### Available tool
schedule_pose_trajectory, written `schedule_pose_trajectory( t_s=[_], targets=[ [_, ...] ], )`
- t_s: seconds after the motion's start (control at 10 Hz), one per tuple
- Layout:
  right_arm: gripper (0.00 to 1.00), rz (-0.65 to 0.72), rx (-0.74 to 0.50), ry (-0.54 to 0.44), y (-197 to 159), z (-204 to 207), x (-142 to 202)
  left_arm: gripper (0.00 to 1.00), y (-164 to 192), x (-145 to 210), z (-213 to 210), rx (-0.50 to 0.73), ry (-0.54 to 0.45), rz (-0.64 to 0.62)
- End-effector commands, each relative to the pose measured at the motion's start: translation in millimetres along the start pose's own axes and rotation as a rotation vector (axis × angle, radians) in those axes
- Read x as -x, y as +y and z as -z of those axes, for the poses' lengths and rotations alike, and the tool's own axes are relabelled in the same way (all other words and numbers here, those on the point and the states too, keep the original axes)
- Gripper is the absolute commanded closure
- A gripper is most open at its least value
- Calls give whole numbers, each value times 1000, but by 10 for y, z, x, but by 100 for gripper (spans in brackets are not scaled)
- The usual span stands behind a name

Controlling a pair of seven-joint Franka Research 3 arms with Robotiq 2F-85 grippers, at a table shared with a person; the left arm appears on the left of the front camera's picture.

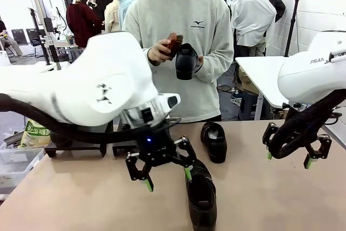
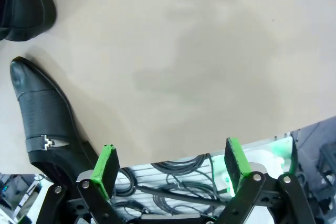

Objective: Organize the shoes by placing them on the stand.
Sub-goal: Place the Shoe from the middle of the table onto the Shoes Stand.

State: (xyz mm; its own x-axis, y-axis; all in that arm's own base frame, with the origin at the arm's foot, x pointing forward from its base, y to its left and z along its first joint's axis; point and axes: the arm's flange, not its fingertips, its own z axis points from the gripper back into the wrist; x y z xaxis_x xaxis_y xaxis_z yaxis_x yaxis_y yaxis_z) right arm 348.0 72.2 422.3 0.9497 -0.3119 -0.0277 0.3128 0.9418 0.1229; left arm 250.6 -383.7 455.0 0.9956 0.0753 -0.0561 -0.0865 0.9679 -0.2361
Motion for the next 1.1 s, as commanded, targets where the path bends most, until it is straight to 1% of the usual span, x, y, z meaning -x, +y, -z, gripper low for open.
schedule_pose_trajectory(
  t_s=[0.0,0.2,0.3,0.5,0.6,1.0],
  targets=[
    [0,-9,9,2,-17,-1,1,0,-231,-206,204,-69,8,-37],
    [0,-9,9,2,-17,-1,1,0,-340,-205,427,-96,42,-43],
    [0,-9,9,2,-17,-1,1,0,-368,-201,529,-88,43,-52],
    [0,-9,9,2,-17,-1,1,0,-372,-265,722,-38,-4,-103],
    [0,-9,9,2,-17,-1,1,0,-363,-279,827,-40,-39,-109],
    [0,-9,9,2,-17,-1,1,0,-329,-337,1149,-87,-114,-82]
  ],
)
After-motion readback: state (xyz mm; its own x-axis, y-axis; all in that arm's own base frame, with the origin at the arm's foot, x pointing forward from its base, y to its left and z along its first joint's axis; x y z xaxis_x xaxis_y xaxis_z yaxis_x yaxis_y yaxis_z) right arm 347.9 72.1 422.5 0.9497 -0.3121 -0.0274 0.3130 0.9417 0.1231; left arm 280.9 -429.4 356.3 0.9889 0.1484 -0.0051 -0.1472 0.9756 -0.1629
